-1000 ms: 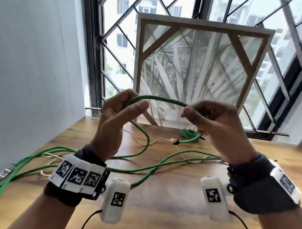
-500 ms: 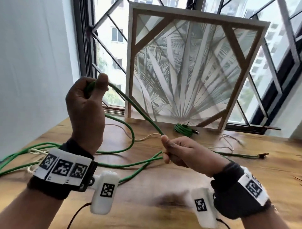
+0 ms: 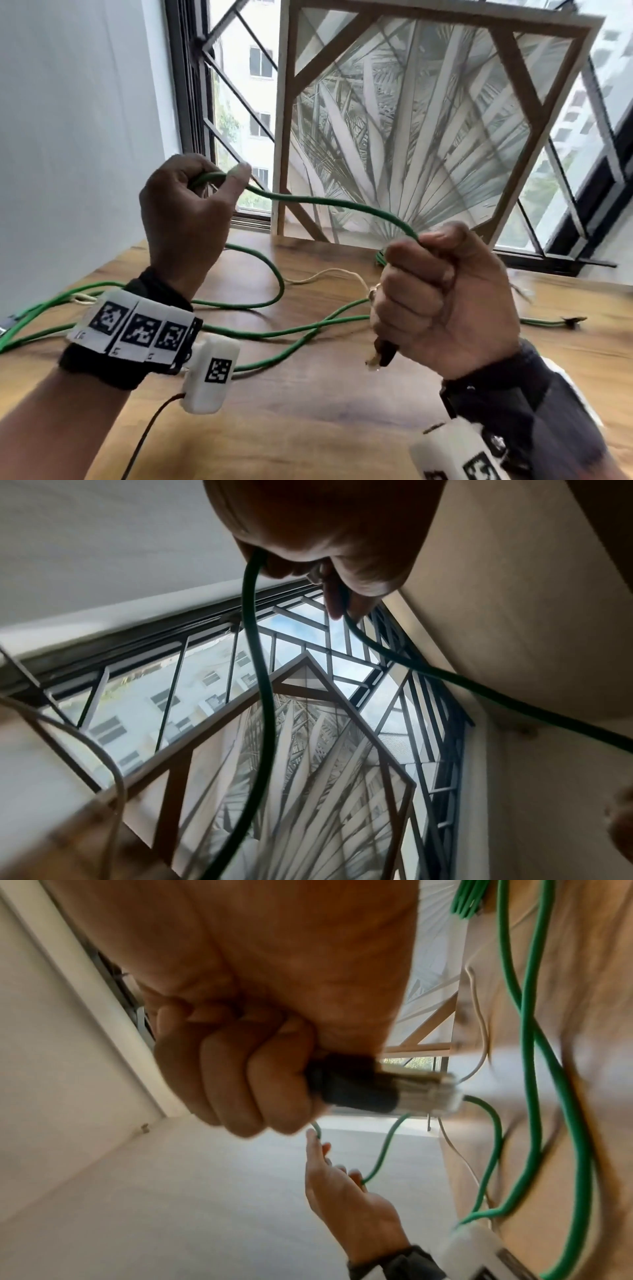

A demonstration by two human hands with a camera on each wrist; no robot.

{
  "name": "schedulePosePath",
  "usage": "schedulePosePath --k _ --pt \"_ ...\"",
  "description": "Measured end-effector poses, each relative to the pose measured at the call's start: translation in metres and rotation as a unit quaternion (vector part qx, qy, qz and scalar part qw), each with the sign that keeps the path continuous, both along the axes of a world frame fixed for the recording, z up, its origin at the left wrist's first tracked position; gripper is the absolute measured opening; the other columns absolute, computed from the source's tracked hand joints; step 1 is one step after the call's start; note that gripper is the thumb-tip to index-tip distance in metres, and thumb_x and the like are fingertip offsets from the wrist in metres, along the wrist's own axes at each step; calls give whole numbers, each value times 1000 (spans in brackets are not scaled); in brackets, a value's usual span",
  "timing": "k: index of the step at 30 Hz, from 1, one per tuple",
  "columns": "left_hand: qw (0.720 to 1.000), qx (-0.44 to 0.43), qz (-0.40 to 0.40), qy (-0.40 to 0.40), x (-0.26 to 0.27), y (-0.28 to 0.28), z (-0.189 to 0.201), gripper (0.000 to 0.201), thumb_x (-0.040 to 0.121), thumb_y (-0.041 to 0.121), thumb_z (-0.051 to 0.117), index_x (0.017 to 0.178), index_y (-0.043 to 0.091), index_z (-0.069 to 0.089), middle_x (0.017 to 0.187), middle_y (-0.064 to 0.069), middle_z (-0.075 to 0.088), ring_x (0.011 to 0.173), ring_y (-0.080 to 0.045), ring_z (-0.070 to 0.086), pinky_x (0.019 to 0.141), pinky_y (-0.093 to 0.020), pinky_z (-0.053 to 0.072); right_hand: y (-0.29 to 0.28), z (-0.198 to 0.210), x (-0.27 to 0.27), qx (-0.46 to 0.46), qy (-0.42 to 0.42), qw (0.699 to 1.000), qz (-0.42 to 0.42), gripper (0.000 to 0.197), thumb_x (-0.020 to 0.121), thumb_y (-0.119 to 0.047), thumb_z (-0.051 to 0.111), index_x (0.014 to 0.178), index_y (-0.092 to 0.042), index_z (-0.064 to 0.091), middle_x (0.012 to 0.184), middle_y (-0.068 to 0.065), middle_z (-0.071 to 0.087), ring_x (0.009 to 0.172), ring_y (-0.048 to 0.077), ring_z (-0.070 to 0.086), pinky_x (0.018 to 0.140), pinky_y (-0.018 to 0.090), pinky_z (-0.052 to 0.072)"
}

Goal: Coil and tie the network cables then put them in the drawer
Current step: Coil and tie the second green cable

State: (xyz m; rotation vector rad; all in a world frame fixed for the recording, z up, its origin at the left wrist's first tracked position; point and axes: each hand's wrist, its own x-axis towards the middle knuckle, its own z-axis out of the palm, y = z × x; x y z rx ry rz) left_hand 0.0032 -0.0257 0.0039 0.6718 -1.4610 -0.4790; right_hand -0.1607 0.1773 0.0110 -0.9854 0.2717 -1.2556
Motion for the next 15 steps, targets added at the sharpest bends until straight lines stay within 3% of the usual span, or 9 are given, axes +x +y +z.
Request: schedulePosePath --k 3,5,7,10,15 --pt "991 -29 1 -130 -3 5 -7 36 81 46 78 65 18 62 68 4 60 65 -17 58 63 -33 44 0 0 -18 -17 -68 995 -77 27 89 -28 34 63 -26 30 51 -4 21 43 14 10 42 29 7" --pt "975 -66 -39 -208 -9 12 -13 38 82 42 81 60 22 57 68 4 58 63 -15 57 60 -36 46 2 0 -29 -21 -98 986 -131 27 93 -26 35 65 -26 33 52 -5 24 44 14 16 43 29 9" --pt "948 -118 -88 -281 -15 23 -17 44 84 41 80 56 27 50 65 7 52 59 -9 51 55 -33 41 4 1 -37 -20 -133 975 -174 28 96 -26 33 68 -26 35 54 -5 25 46 13 19 44 28 13" --pt "907 -195 -154 -340 -19 34 -18 46 88 46 74 57 26 46 65 6 45 56 -12 47 52 -33 39 5 2 -43 -14 -181 956 -230 29 99 -22 33 71 -23 39 58 -6 26 49 12 20 46 27 18" --pt "853 -270 -195 -402 -21 55 -16 48 94 49 69 60 23 46 67 10 38 54 -14 40 46 -31 35 1 3 -42 -43 -197 932 -301 27 106 -19 32 83 -17 44 69 -5 27 61 12 25 58 24 25"
